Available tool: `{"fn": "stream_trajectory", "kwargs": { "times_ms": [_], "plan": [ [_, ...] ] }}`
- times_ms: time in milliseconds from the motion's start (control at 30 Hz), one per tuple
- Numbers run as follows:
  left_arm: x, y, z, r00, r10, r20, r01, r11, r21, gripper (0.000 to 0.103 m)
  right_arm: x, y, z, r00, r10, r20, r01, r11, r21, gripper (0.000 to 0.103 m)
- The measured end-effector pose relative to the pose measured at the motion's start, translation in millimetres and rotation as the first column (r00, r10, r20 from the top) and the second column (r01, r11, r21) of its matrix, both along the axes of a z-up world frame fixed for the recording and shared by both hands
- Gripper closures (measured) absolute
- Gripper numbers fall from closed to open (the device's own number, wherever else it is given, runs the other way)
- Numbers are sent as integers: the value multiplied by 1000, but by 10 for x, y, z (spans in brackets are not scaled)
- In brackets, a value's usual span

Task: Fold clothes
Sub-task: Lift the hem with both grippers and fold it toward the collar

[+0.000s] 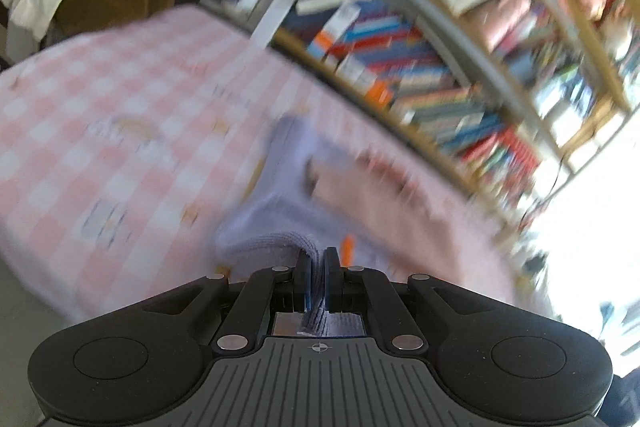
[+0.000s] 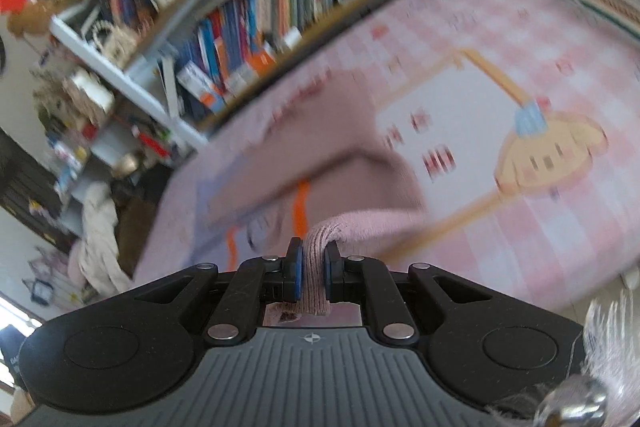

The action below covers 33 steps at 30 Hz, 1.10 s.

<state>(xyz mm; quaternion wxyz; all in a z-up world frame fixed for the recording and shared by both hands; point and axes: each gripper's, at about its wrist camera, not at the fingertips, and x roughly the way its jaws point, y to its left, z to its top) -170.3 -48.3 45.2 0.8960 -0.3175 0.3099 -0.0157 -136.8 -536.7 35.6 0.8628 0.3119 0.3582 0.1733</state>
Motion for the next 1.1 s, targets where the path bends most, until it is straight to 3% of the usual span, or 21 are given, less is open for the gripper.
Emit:
{"fn": "stream_trajectory", "kwargs": {
  "times_ms": [233,467,800,1100],
  "plan": [
    [591,93,192,995,28,100,-25,999,-32,99,569,44,276,994,-65,83,56,993,105,94],
    [1177,135,301,989,0,149,4,1000,-24,98,1124,186,498,986,-82,143,71,994,81,94],
    [1880,233,50,997,-24,74,25,999,-23,98,1787,372,365,989,-114,93,114,993,0,93],
    [2221,216,-198,998,-65,-9,65,998,16,97,2201,543,136,991,-132,10,132,988,-84,92]
  ]
}}
